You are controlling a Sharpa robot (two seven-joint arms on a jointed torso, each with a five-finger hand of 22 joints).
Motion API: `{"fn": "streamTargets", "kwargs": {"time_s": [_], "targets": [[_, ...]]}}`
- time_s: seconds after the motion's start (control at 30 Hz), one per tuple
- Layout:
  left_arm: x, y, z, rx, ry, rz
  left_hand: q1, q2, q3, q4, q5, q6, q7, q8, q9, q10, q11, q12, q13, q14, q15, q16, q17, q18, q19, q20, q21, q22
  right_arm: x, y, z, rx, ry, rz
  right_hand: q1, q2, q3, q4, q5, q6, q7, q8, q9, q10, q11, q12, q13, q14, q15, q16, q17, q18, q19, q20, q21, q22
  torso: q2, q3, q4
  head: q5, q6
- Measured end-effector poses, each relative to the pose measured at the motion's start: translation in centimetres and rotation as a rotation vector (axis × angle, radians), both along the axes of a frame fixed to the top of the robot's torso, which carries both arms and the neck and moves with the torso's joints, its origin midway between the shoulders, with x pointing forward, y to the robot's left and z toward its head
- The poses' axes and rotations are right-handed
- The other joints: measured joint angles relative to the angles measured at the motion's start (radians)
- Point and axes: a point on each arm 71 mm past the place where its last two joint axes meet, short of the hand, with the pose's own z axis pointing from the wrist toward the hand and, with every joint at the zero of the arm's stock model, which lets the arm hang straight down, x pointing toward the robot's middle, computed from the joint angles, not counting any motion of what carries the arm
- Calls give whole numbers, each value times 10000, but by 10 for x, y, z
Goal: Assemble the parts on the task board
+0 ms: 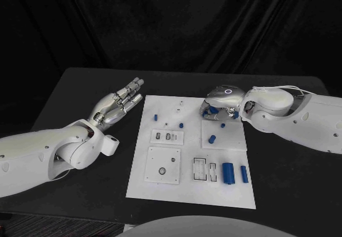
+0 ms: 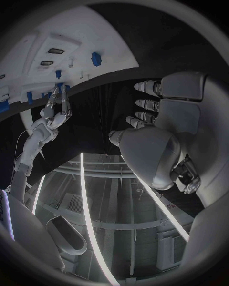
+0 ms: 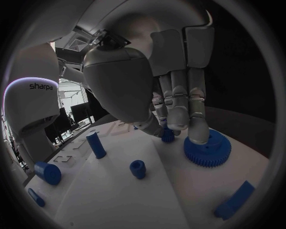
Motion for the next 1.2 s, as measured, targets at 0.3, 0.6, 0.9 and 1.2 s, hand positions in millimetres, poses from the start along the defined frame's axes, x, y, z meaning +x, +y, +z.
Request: {"fn": "streamTargets", "kwargs": {"time_s": [0.3, 0.6, 0.9, 1.2], "targets": [[-1, 3, 0, 4, 23, 15, 10, -10, 40, 15, 0, 12, 11, 27, -1, 2, 2, 0, 2, -20, 19, 0, 3, -1, 13, 58, 0, 0, -2, 5, 21, 381, -482, 312, 0, -76, 226, 9, -416, 172, 35, 0, 137, 107, 106, -3, 17, -1, 3, 122, 211, 0, -23, -23, 242, 370, -12, -2, -12, 61, 120], [0, 0, 0, -40, 46, -112, 10, -10, 39, 15, 44, 47, 47, 36, -2, 2, 2, 0, 4, 1, 70, 0, 5, -1, 0, 70, 0, 1, 13, 28, 46, 1123, -671, 324, -80, -155, 280, 61, -618, 208, 2, 0, 172, 287, -1, -6, 16, 39, -21, 433, 622, -163, -23, -23, 533, 731, -24, -19, -37, 117, 148], [0, -3, 0, -76, 70, -219, 10, -10, 39, 15, 44, 47, 47, 36, 7, 1, 1, 0, 4, 1, 69, 0, 7, -1, 0, 70, 0, 1, 31, 48, 46, 1366, -566, 238, -185, -259, 264, 134, -803, 207, 1, -1, 187, 465, -144, -6, 14, 39, -21, 559, 802, -161, -22, -23, 659, 916, -9, -34, 13, 76, 124], [0, -5, -1, -114, 95, -326, 10, -10, 39, 15, 43, 47, 47, 36, 6, 1, 1, 0, -3, -6, 130, 0, 0, 0, 32, 101, 0, 2, 42, 57, 37, 1388, -420, 110, -185, -259, 305, 176, -811, 135, 74, -120, 177, 482, -160, -64, 11, 39, -21, 632, 904, -160, -18, -18, 786, 1090, 78, -80, 120, -43, 207]]}}
